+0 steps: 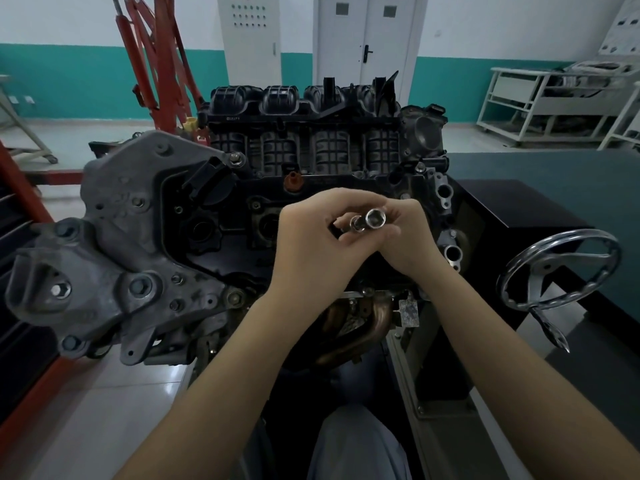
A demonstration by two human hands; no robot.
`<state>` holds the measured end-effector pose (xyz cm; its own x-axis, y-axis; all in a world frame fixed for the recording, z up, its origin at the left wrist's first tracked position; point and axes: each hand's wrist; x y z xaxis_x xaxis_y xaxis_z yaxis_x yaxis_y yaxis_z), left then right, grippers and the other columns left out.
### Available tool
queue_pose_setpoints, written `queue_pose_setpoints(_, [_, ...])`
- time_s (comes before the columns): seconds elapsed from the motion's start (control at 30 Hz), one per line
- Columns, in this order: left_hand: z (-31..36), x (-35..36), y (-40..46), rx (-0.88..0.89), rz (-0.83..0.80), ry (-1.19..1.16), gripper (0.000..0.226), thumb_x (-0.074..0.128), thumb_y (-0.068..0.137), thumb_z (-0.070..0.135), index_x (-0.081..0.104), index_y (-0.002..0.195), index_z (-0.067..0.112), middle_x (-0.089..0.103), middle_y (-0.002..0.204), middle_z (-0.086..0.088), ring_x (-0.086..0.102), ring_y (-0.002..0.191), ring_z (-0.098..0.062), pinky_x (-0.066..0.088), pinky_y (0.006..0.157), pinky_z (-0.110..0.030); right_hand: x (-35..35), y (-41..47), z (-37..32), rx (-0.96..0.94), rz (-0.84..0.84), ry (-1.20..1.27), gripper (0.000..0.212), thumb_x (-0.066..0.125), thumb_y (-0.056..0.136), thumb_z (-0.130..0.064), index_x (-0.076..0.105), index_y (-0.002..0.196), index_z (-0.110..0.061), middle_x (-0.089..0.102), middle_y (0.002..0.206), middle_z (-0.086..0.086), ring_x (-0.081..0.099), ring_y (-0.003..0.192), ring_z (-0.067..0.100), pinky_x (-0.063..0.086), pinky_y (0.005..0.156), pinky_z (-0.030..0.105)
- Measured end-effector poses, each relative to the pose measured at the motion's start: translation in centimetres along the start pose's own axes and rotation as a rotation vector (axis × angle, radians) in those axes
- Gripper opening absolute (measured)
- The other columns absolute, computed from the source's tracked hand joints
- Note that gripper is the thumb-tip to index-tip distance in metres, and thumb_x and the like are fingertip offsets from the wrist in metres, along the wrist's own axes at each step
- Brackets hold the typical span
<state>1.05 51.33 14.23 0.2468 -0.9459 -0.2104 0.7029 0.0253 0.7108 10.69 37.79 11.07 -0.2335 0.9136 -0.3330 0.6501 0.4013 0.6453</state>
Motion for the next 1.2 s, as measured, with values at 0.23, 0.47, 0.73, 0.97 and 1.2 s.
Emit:
queue_pose_setpoints(0.23, [0.06, -0.07, 0.09, -0.023, -0.078, -0.113, 0.033, 0.074, 0.078, -0.002, 0.069, 0.108, 0.012, 0.071, 0.098, 0.002, 0.068, 0.097, -0.008, 0.054, 0.089, -0.025, 0.24, -0.06, -0.53, 0.033, -0.064, 0.016, 0.036, 0.068, 0.077, -0.004, 0.073, 0.092, -0.036, 0.069, 0.08, -0.029, 0.066, 0.082, -0.007, 0.047, 0.073, 0.01])
queue_pose_setpoints(0.47, [-0.07, 0.2, 0.05, -0.021, 0.026, -0.034, 0.028, 0.081, 0.073, 0.007, 0.073, 0.099, 0.014, 0.072, 0.091, 0.007, 0.069, 0.09, -0.005, 0.055, 0.084, -0.024, -0.02, 0.03, -0.39, 0.008, -0.042, -0.005, 0.027, 0.071, 0.079, 0.002, 0.07, 0.088, -0.023, 0.072, 0.084, -0.017, 0.069, 0.086, 0.004, 0.05, 0.077, 0.016])
queue_pose_setpoints(0.73, [-0.42, -0.26, 0.11, 0.003, -0.115, -0.087, 0.032, 0.079, 0.075, 0.002, 0.07, 0.105, 0.006, 0.072, 0.099, -0.005, 0.068, 0.099, -0.014, 0.054, 0.09, -0.031, -0.09, 0.05, 0.15, 0.028, -0.022, 0.012, 0.03, 0.076, 0.07, 0.008, 0.072, 0.074, -0.021, 0.072, 0.076, -0.015, 0.069, 0.078, 0.003, 0.051, 0.072, 0.018])
queue_pose_setpoints(0.97, [-0.53, -0.26, 0.05, 0.006, -0.078, -0.135, 0.037, 0.073, 0.078, -0.004, 0.067, 0.109, 0.016, 0.072, 0.1, -0.001, 0.068, 0.099, -0.013, 0.054, 0.091, -0.032, 0.29, -0.22, -0.77, -0.002, -0.054, -0.037, 0.02, 0.065, 0.08, -0.015, 0.065, 0.087, -0.035, 0.068, 0.083, -0.03, 0.066, 0.086, -0.006, 0.048, 0.077, 0.011])
queue_pose_setpoints(1.2, [-0.49, -0.2, 0.18, 0.033, -0.021, -0.005, 0.028, 0.083, 0.071, 0.008, 0.073, 0.097, 0.012, 0.072, 0.092, 0.003, 0.068, 0.091, -0.008, 0.055, 0.085, -0.027, 0.04, -0.05, 0.03, -0.008, -0.008, -0.027, 0.026, 0.074, 0.075, 0.006, 0.073, 0.087, -0.017, 0.073, 0.085, -0.01, 0.071, 0.086, 0.01, 0.053, 0.079, 0.024])
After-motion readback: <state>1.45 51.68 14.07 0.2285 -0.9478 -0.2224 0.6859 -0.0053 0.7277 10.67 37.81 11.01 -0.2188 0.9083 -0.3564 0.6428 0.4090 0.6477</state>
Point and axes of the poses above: each hand's wrist, its own y-axis towards the middle knuckle, its own x-axis out of the palm, z = x × y
